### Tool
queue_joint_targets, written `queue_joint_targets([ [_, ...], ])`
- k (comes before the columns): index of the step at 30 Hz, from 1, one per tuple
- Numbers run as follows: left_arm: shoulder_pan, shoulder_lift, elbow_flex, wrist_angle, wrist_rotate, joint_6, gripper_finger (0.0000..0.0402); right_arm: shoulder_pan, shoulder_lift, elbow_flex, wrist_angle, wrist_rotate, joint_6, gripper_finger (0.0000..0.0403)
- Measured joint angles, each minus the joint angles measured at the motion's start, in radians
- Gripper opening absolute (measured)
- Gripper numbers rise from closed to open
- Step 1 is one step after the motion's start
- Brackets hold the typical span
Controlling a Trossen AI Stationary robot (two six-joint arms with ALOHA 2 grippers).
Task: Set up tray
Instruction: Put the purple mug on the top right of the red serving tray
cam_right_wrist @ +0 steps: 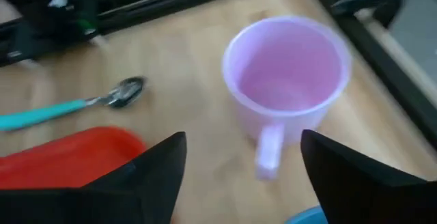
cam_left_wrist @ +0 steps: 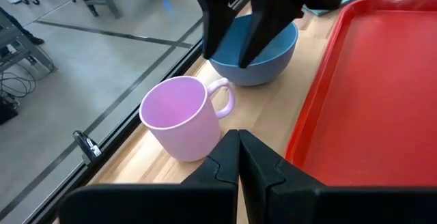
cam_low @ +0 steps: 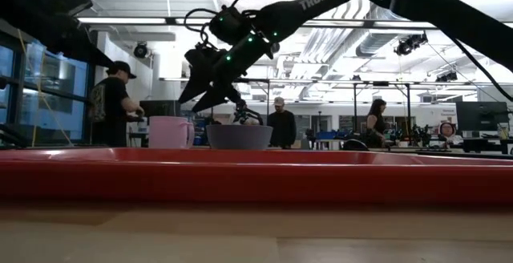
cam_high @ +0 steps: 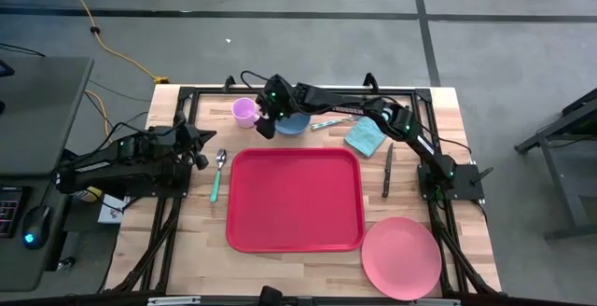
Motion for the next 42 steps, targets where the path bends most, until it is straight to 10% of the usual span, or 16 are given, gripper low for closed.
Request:
queue_joint_targets([
  [31,0.000,0.000,0.000,-0.002,0.042,-0.004,0.0040,0.026,0.113,-0.001,0.081,0.042,0.020,0.0290],
  [42,0.000,0.000,0.000,-0.003,0.045,-0.005,0.0040,0.020,0.113,-0.001,0.111,0.045,0.017,0.0174],
])
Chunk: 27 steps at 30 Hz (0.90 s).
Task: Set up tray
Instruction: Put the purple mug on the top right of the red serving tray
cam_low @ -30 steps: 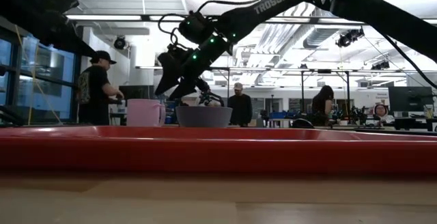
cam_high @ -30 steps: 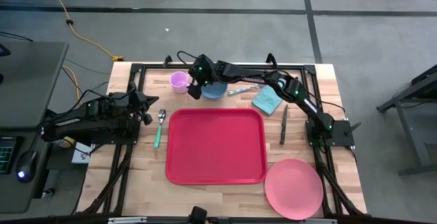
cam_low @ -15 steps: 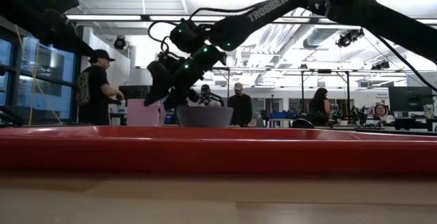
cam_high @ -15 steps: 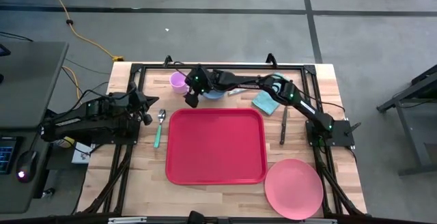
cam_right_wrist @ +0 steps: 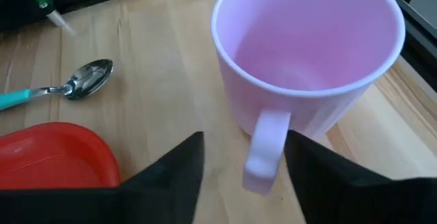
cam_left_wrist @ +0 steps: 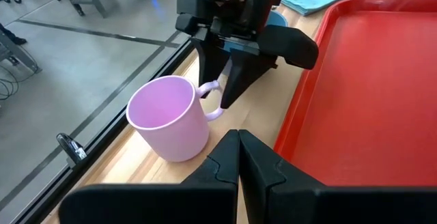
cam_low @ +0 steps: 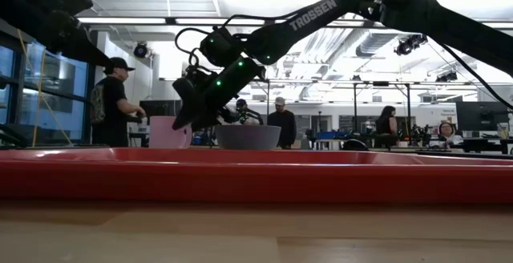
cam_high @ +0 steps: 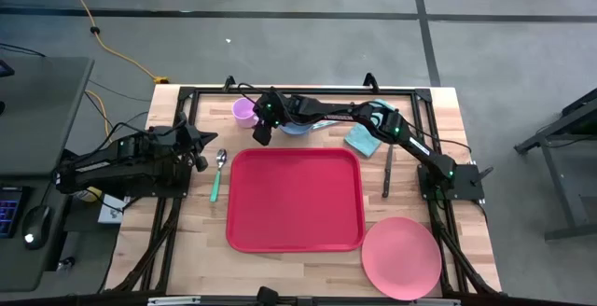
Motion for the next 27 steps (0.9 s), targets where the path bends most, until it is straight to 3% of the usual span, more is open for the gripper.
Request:
queue_joint_targets([
  [7,0.000,0.000,0.000,0.000,0.000,0.000,0.0040,0.000,0.000,0.000,0.008,0.006,0.002,0.0082],
  [13,0.000,0.000,0.000,0.000,0.000,0.000,0.0040,0.000,0.000,0.001,0.008,0.016,0.016,0.0030],
  [27,0.000,0.000,0.000,0.002,0.004,0.000,0.0040,0.021,-0.077,0.002,0.034,0.163,-0.015,0.0029],
])
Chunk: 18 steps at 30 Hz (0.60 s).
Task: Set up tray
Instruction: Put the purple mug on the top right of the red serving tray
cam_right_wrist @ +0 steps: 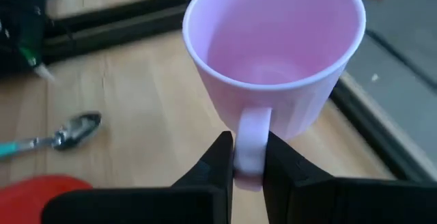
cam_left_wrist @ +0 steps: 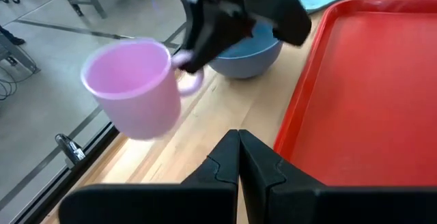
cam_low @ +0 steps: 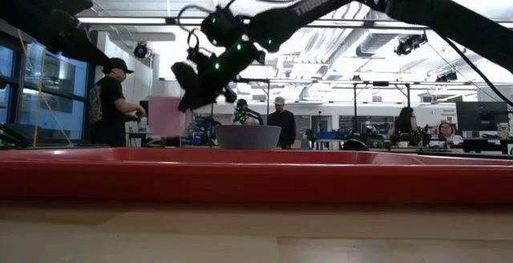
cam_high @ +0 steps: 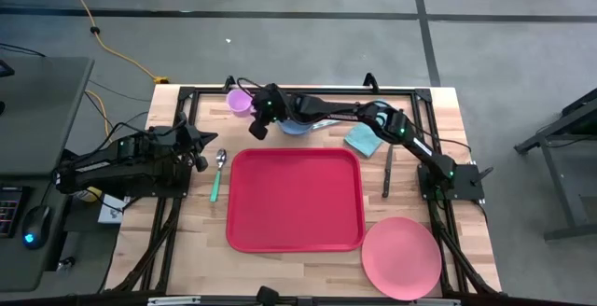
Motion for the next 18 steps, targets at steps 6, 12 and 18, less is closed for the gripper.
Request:
queue_joint_targets([
  [6,0.000,0.000,0.000,0.001,0.003,0.000,0.0040,-0.003,-0.096,0.000,-0.058,0.032,-0.003,0.0029],
  [12,0.000,0.000,0.000,0.001,0.008,-0.002,0.0040,0.003,-0.225,0.000,-0.204,0.021,0.037,0.0029],
  [18,0.000,0.000,0.000,0.001,0.009,-0.002,0.0040,0.027,-0.375,0.002,-0.463,-0.047,0.084,0.0029],
])
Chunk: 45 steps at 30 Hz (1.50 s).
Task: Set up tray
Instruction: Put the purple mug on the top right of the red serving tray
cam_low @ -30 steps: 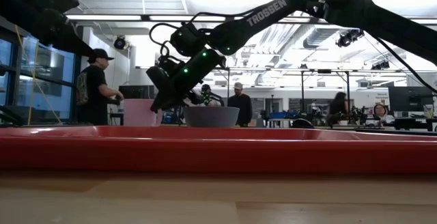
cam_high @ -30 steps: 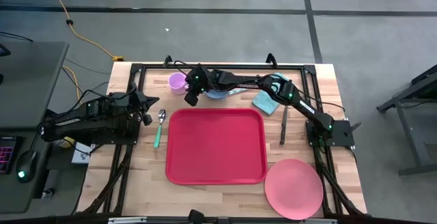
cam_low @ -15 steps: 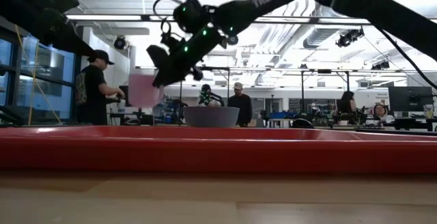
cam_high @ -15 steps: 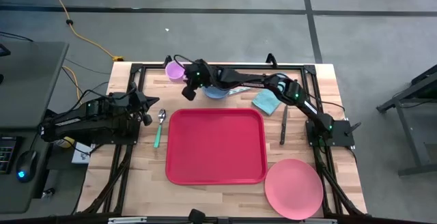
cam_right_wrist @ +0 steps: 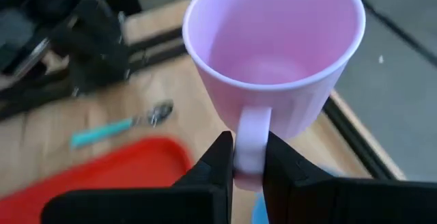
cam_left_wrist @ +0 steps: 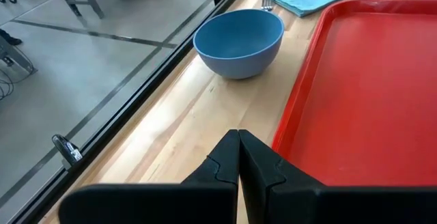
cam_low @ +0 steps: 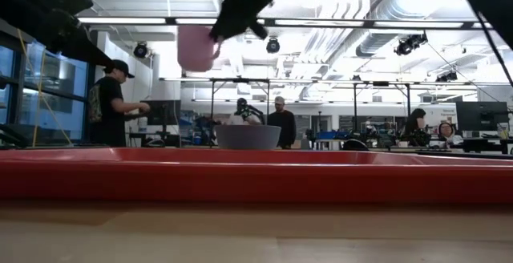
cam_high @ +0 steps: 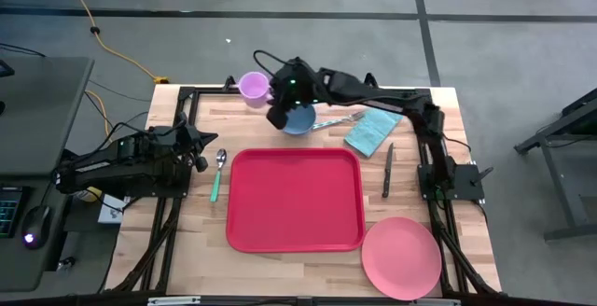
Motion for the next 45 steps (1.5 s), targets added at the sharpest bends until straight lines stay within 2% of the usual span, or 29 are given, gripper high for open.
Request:
queue_joint_targets([
  [8,0.000,0.000,0.000,0.001,0.002,-0.004,0.0040,0.060,-0.128,0.000,-0.385,0.039,0.020,0.0029],
  [16,0.000,0.000,0.000,-0.001,0.004,-0.008,0.0040,0.172,-0.171,-0.003,-0.687,0.125,0.108,0.0029],
  [30,0.000,0.000,0.000,-0.005,0.010,-0.018,0.0040,0.353,-0.255,-0.004,-0.879,0.253,0.364,0.0029],
  [33,0.000,0.000,0.000,-0.005,0.010,-0.018,0.0040,0.381,-0.307,-0.023,-0.873,0.291,0.428,0.0029],
  [35,0.000,0.000,0.000,-0.004,0.010,-0.018,0.0040,0.395,-0.382,-0.098,-0.835,0.306,0.482,0.0029],
  [38,0.000,0.000,0.000,-0.004,0.010,-0.018,0.0040,0.414,-0.553,-0.312,-0.706,0.352,0.587,0.0029],
  [42,0.000,0.000,0.000,-0.003,0.010,-0.017,0.0040,0.428,-0.824,-0.689,-0.356,0.430,0.714,0.0029],
  [45,0.000,0.000,0.000,-0.003,0.010,-0.017,0.0040,0.428,-0.961,-0.931,-0.096,0.459,0.759,0.0029],
])
